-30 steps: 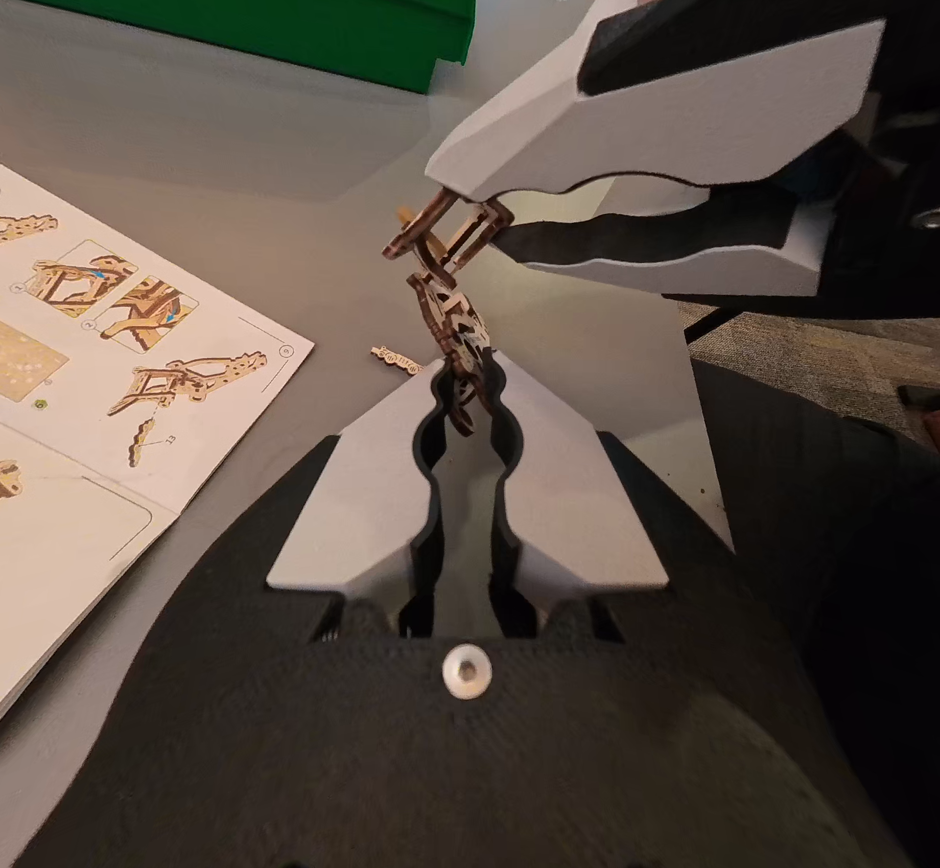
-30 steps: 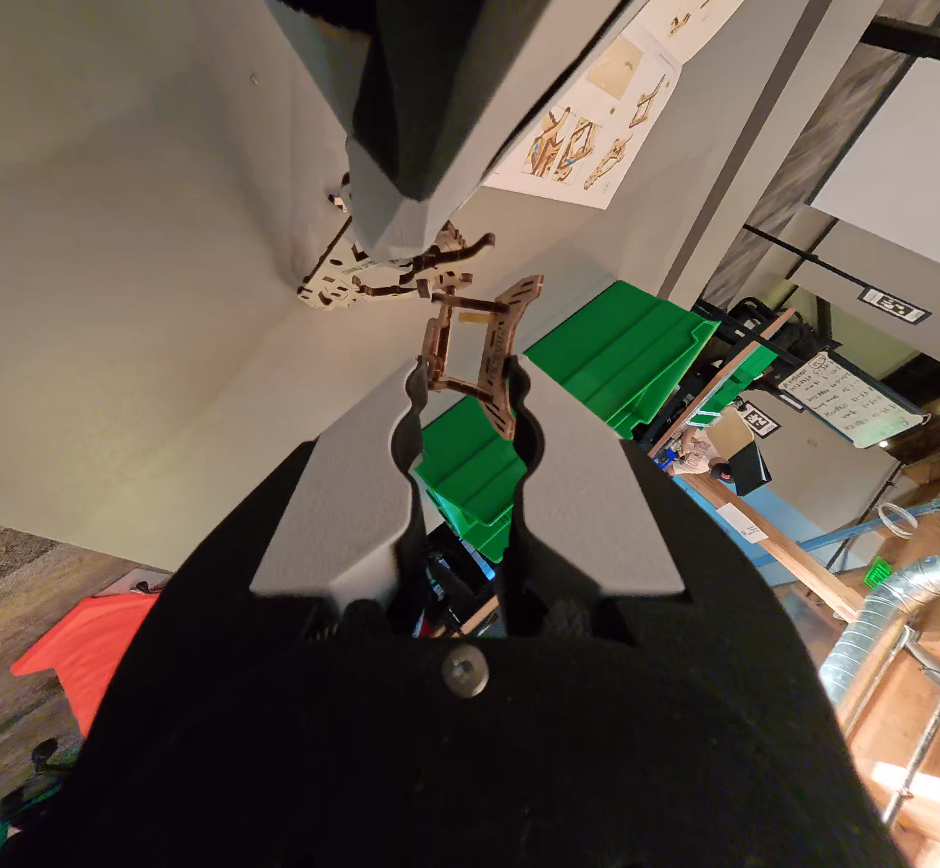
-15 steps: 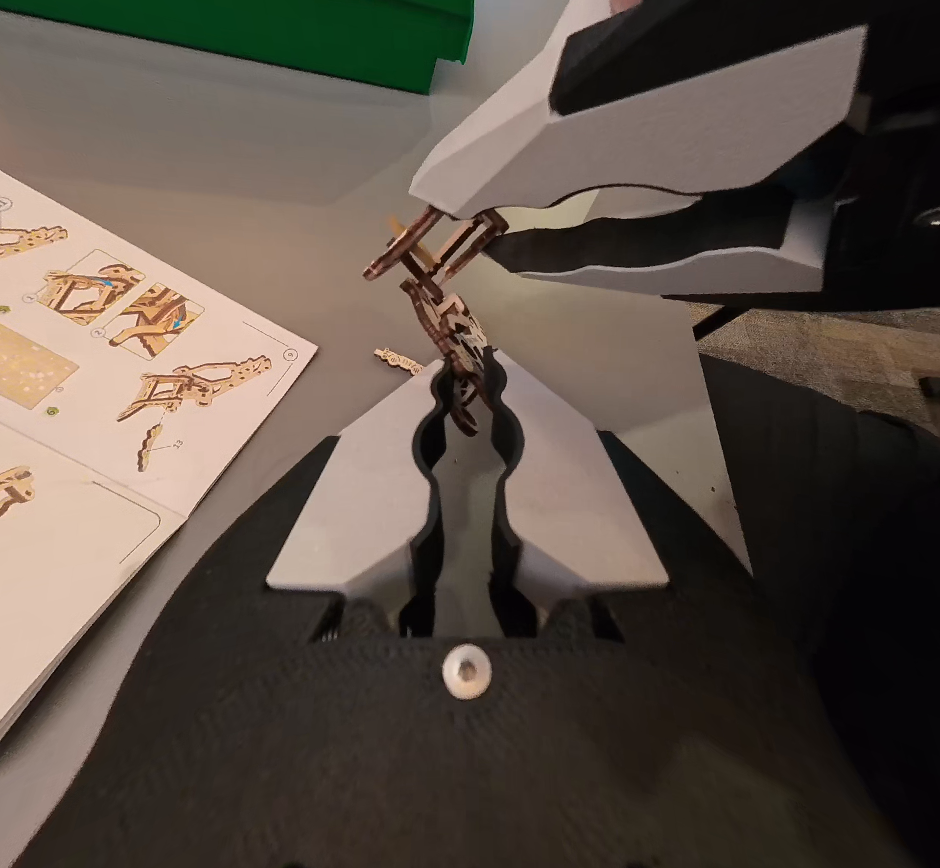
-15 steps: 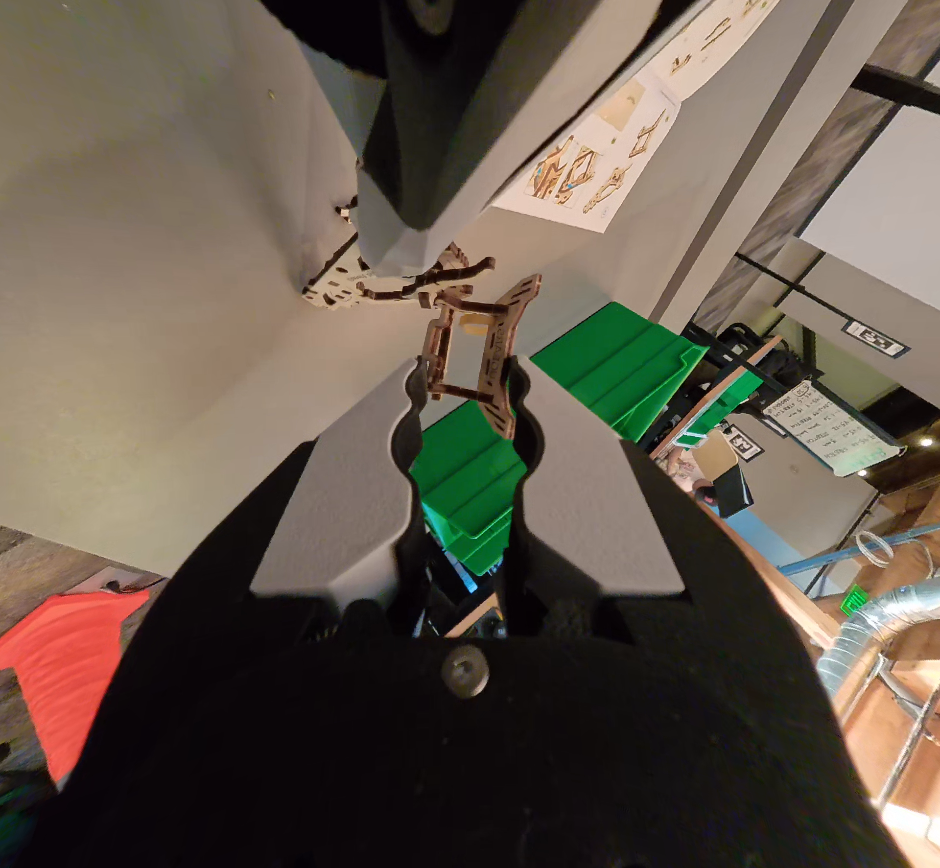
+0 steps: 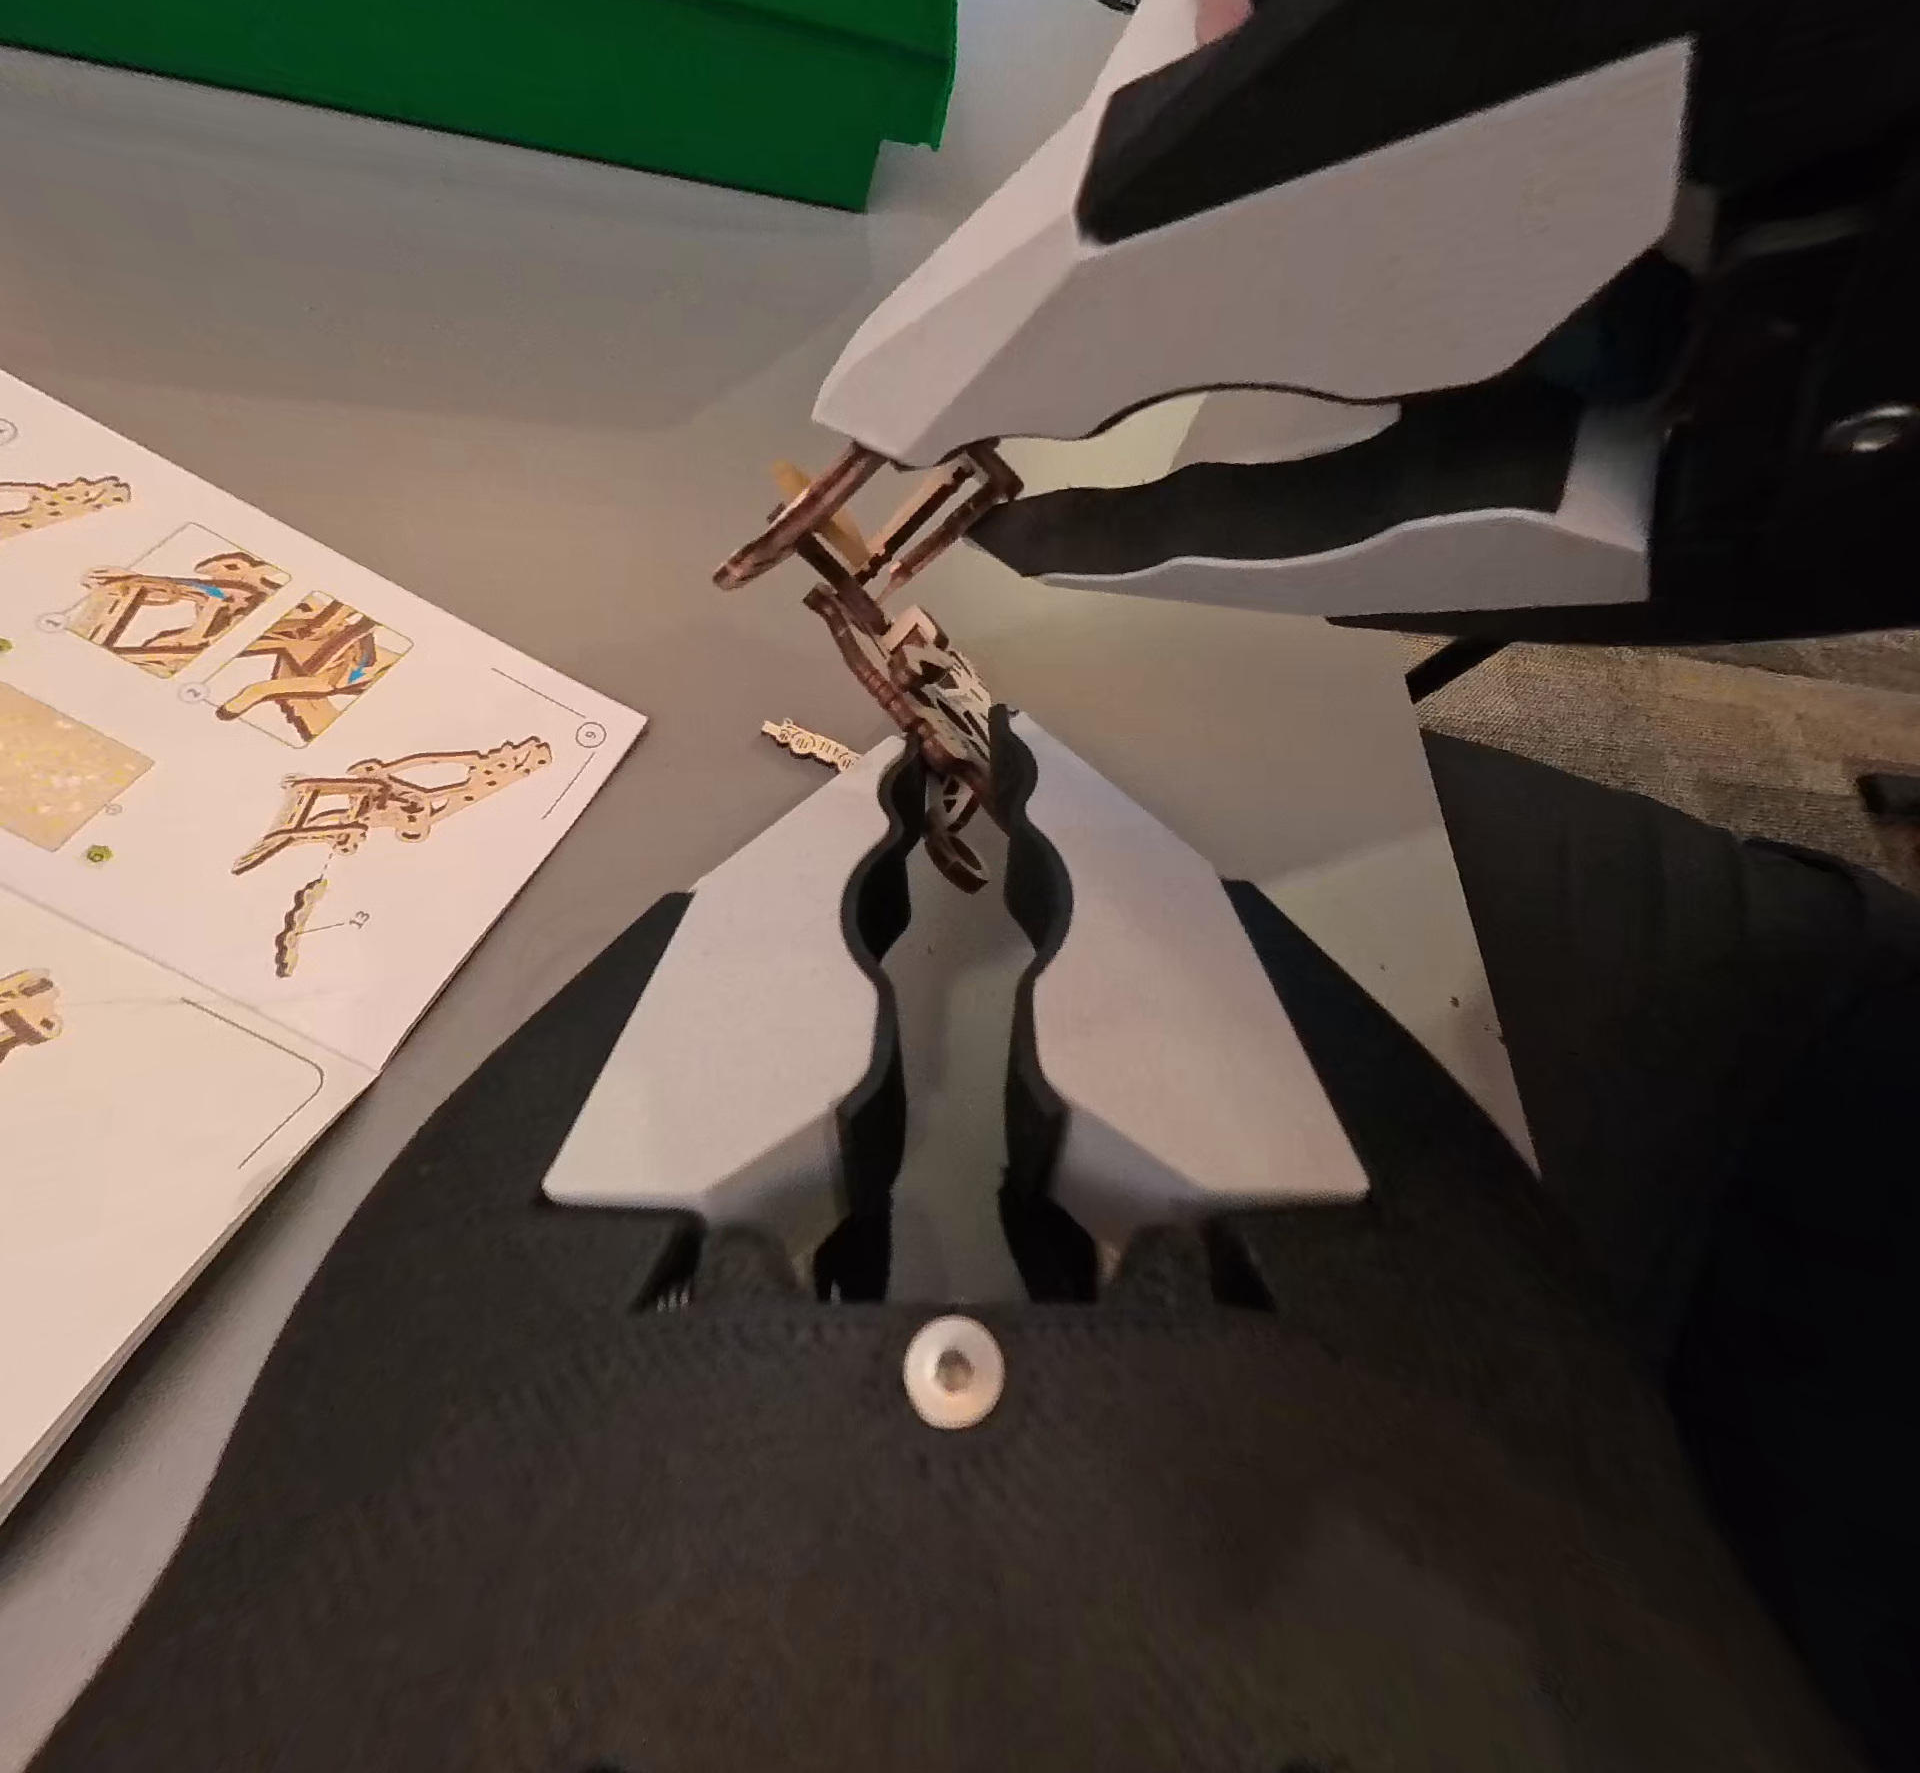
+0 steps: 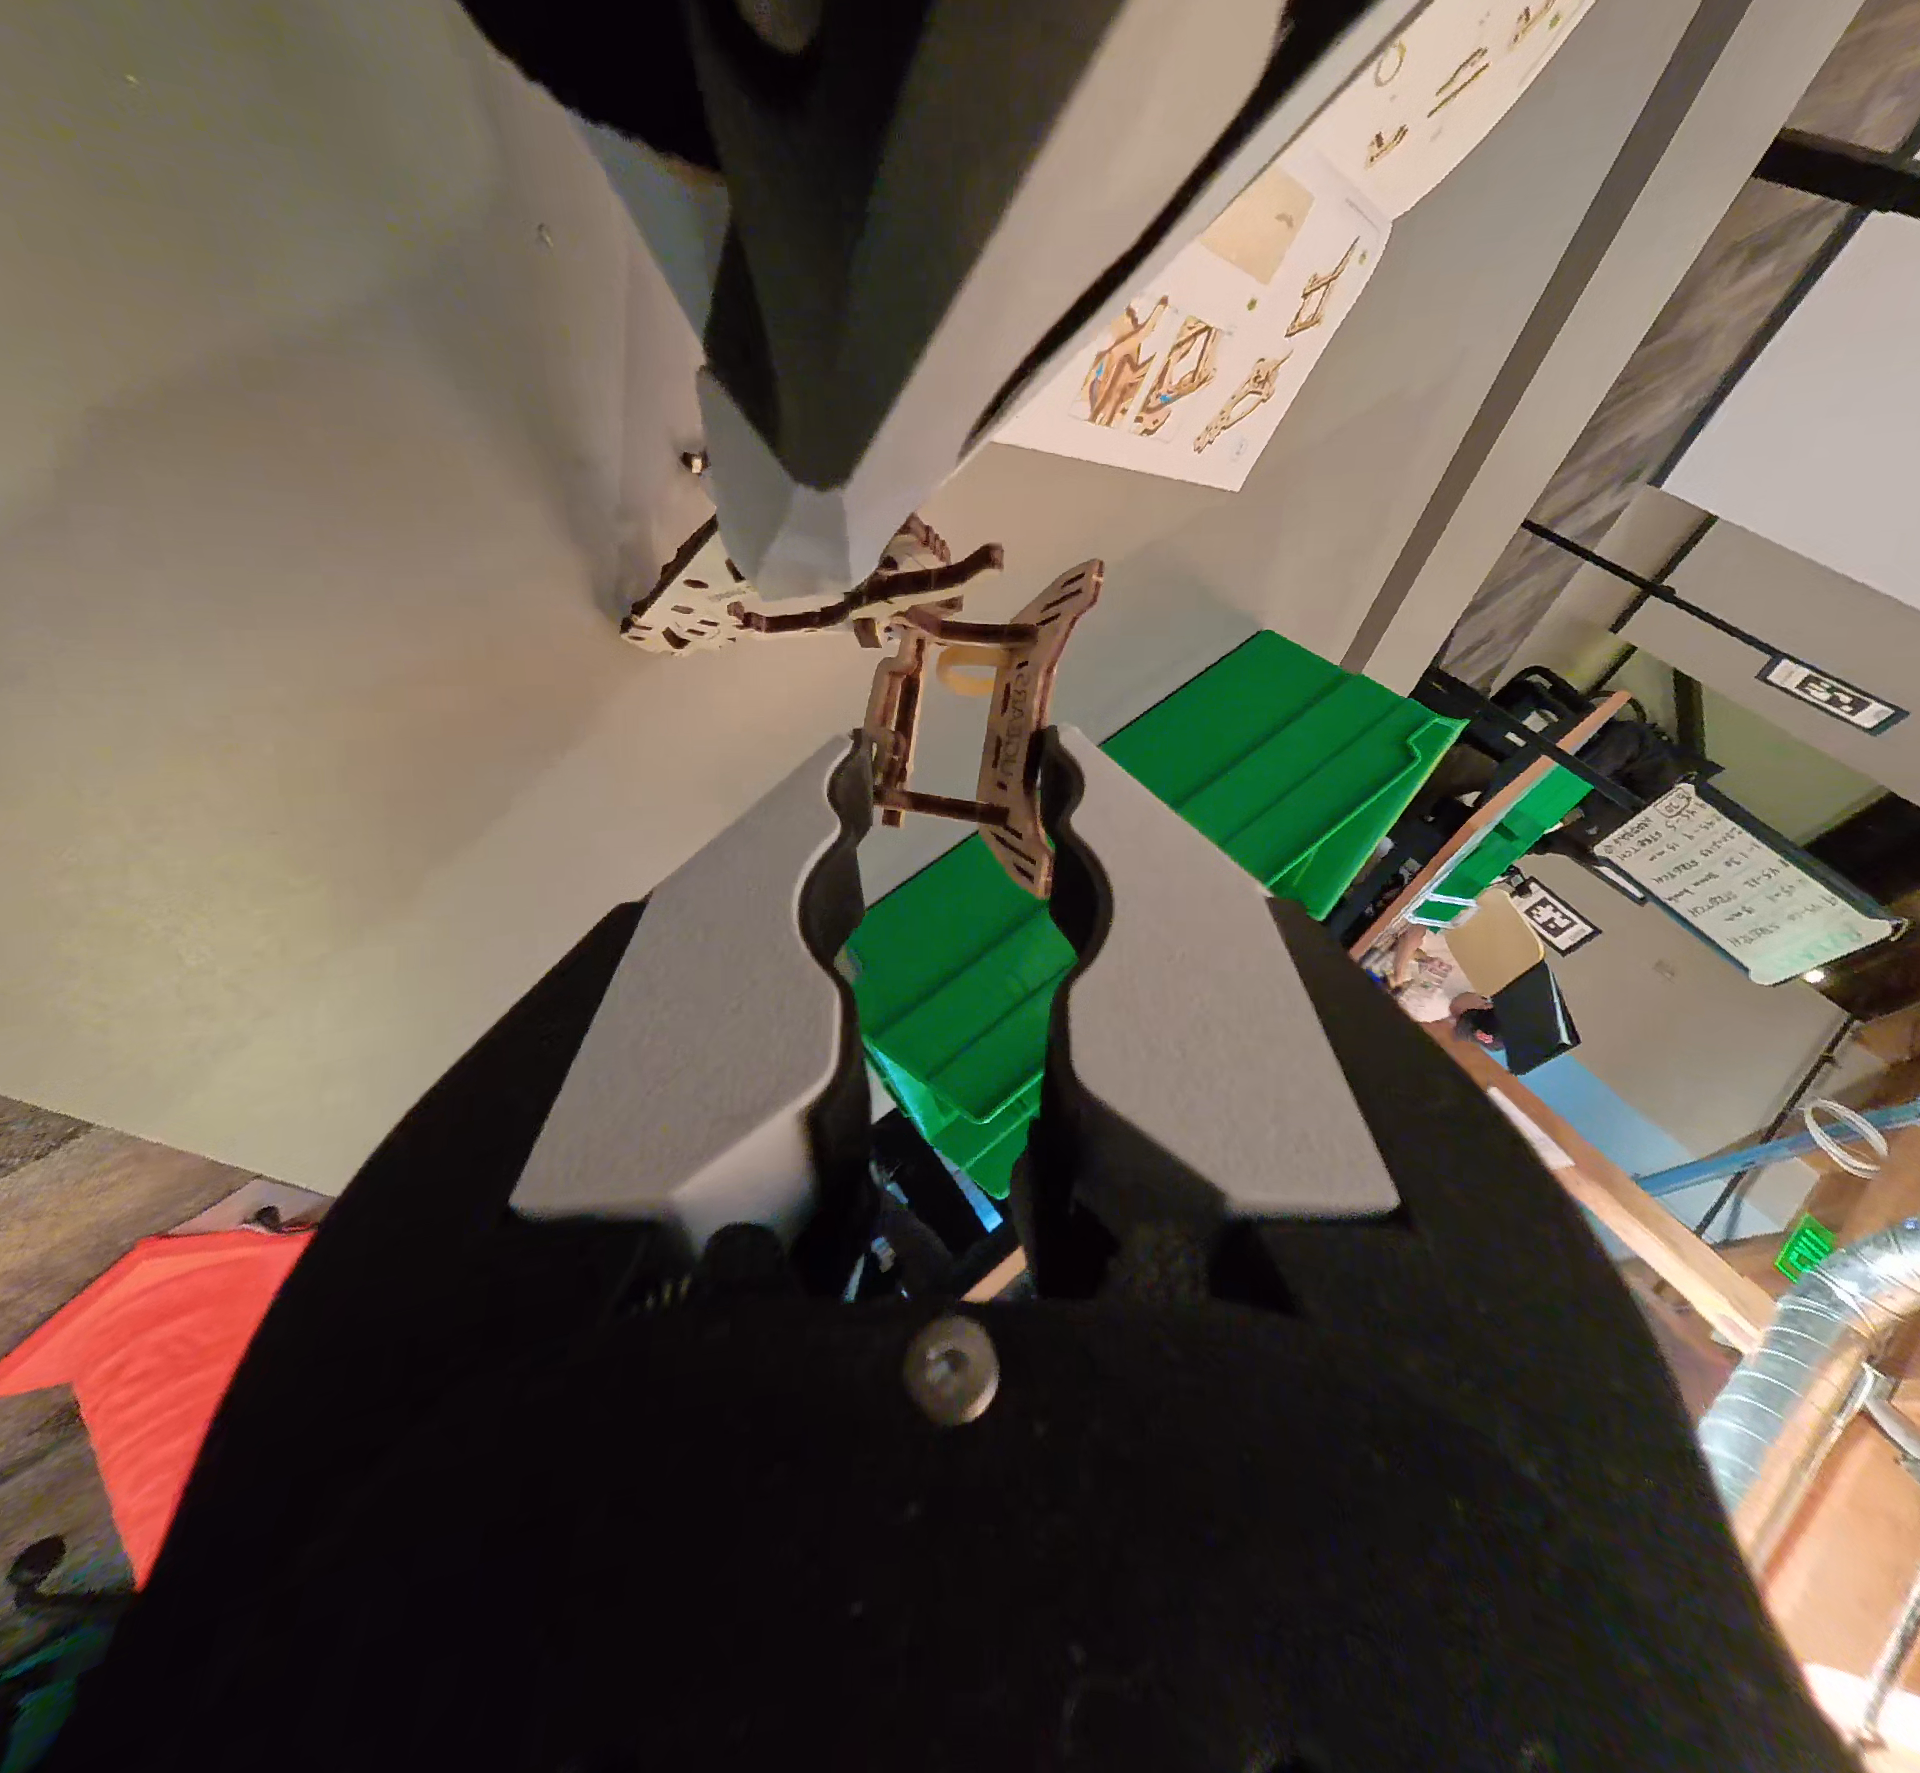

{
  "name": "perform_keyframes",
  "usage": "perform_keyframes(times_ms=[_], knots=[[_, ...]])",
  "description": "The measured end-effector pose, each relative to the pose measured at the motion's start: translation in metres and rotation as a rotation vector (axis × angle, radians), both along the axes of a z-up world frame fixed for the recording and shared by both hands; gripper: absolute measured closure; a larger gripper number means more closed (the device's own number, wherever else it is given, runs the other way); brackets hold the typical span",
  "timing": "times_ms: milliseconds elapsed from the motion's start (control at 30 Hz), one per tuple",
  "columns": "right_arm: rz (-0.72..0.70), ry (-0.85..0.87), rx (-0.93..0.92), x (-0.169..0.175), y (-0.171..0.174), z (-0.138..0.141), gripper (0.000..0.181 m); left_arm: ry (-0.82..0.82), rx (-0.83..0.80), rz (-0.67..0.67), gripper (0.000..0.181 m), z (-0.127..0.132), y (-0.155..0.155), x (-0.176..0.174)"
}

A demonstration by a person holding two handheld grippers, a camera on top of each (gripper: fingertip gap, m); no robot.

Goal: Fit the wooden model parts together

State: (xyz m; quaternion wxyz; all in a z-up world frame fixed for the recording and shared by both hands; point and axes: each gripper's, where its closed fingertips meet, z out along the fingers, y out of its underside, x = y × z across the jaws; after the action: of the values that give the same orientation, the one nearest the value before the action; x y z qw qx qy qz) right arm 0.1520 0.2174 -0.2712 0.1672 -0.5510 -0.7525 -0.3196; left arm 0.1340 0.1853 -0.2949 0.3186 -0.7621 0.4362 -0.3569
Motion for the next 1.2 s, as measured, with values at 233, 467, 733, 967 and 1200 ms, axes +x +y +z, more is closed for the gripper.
perform_keyframes(times_ms=[233, 467, 733, 967, 1200], knots=[[-0.007, -0.032, 0.001, -0.003, -0.001, 0.000, 0.152, 0.009, 0.009, 0.005, 0.172, -0.001, 0.001, -0.001], [-0.032, -0.020, -0.037, 0.000, -0.003, 0.000, 0.148, 0.007, -0.004, 0.017, 0.173, -0.003, 0.003, -0.002], [-0.062, 0.013, -0.053, 0.003, -0.005, 0.002, 0.142, 0.015, 0.002, 0.021, 0.174, -0.004, 0.003, 0.000], [-0.055, 0.043, -0.057, -0.003, -0.007, 0.003, 0.143, 0.025, 0.029, 0.018, 0.173, -0.003, 0.003, 0.001], [0.029, 0.026, -0.110, -0.008, -0.009, 0.002, 0.144, 0.022, 0.037, 0.003, 0.173, -0.003, 0.003, 0.000]])
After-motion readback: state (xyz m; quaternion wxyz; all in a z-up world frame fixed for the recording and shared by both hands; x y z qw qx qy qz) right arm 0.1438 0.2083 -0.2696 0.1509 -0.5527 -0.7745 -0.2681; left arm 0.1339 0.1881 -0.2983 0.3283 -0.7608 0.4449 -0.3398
